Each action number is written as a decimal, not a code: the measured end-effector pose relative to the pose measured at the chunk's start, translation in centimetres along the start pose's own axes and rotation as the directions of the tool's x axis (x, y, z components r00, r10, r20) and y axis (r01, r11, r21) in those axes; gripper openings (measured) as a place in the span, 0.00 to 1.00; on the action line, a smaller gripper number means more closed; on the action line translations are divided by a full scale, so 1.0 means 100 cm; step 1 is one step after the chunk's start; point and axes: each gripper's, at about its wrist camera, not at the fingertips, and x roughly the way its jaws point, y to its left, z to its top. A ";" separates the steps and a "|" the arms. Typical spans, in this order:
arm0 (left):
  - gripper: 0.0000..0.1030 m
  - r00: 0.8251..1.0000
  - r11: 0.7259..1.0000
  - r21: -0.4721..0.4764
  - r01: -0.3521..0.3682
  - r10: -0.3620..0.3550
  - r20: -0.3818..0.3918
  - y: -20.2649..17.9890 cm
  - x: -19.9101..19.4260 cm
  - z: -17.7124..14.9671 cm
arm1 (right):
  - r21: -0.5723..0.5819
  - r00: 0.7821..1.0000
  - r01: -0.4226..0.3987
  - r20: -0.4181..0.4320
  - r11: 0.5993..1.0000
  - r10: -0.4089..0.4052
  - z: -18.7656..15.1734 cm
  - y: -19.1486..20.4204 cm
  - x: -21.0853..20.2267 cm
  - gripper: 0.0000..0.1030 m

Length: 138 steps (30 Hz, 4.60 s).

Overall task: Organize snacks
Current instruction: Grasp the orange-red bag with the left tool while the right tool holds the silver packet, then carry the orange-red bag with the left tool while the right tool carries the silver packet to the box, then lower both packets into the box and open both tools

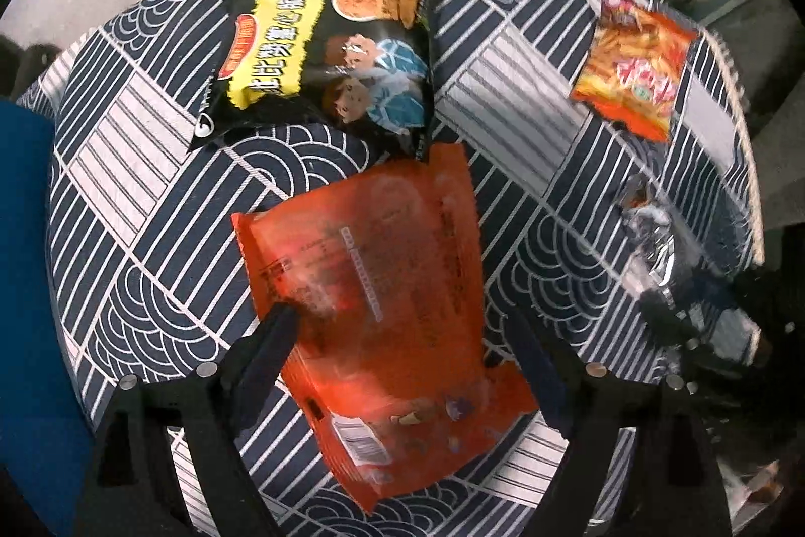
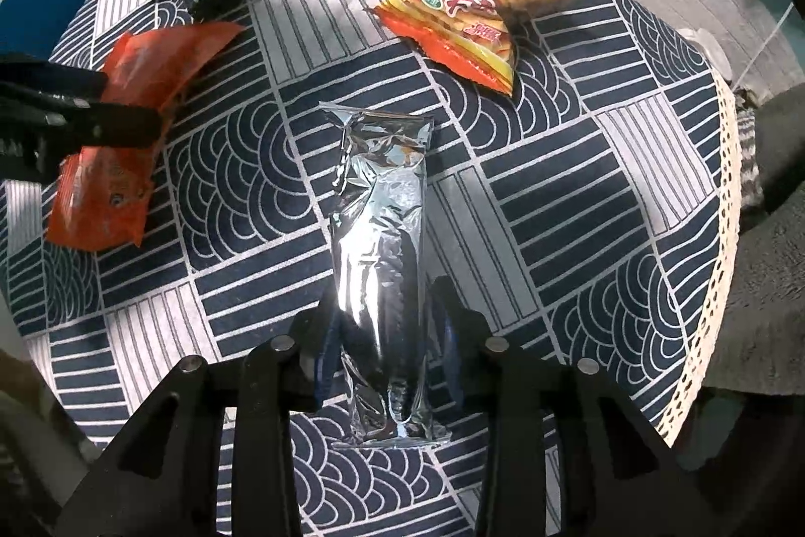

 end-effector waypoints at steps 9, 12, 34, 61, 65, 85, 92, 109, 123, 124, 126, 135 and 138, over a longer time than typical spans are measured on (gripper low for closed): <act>0.68 0.997 0.985 0.161 -0.065 0.058 0.045 -0.024 0.009 -0.023 | -0.003 1.000 0.029 0.010 1.000 -0.029 0.007 -0.006 -0.001 0.32; 0.60 0.998 0.983 0.175 -0.047 0.039 0.046 -0.021 0.003 -0.027 | -0.009 0.999 0.033 0.009 0.999 -0.033 0.009 -0.006 -0.004 0.28; 0.73 0.998 0.968 0.248 -0.045 0.033 0.053 0.034 -0.022 -0.051 | -0.039 0.998 0.041 0.048 0.998 -0.040 0.041 0.033 -0.059 0.28; 0.39 0.990 0.945 0.311 -0.104 0.068 0.124 0.033 -0.026 -0.046 | -0.059 0.998 0.026 0.056 0.998 -0.023 0.061 0.071 -0.057 0.28; 0.27 0.986 0.940 0.321 -0.112 0.066 0.150 0.040 -0.041 -0.048 | -0.060 0.997 0.020 0.081 0.998 -0.015 0.066 0.083 -0.071 0.28; 0.21 0.949 0.945 0.303 -0.126 0.026 0.314 0.090 -0.133 -0.073 | -0.117 0.980 0.017 0.200 0.993 0.007 0.091 0.138 -0.139 0.27; 0.21 0.920 0.941 0.284 -0.184 0.063 0.387 0.117 -0.170 -0.083 | -0.142 0.971 0.021 0.237 0.990 0.014 0.107 0.159 -0.163 0.28; 0.21 0.873 0.945 0.201 -0.257 0.138 0.468 0.195 -0.216 -0.097 | -0.265 0.963 -0.063 0.236 0.962 0.128 0.155 0.250 -0.179 0.28; 0.21 0.882 0.964 0.086 -0.250 0.190 0.431 0.281 -0.204 -0.115 | -0.355 0.968 -0.128 0.157 0.926 0.194 0.196 0.333 -0.159 0.28; 0.21 0.884 0.966 0.077 -0.247 0.192 0.427 0.287 -0.202 -0.117 | -0.362 0.969 -0.135 0.147 0.922 0.200 0.199 0.341 -0.155 0.28; 0.21 0.887 0.968 0.064 -0.243 0.195 0.418 0.296 -0.198 -0.120 | -0.371 0.971 -0.141 0.131 0.918 0.202 0.204 0.355 -0.150 0.28; 0.21 0.905 0.981 0.005 -0.195 0.178 0.386 0.335 -0.186 -0.130 | -0.388 0.974 -0.168 0.079 0.906 0.214 0.225 0.401 -0.132 0.28; 0.22 0.907 0.982 -0.005 -0.187 0.175 0.384 0.342 -0.184 -0.131 | -0.393 0.974 -0.174 0.069 0.903 0.218 0.230 0.411 -0.128 0.28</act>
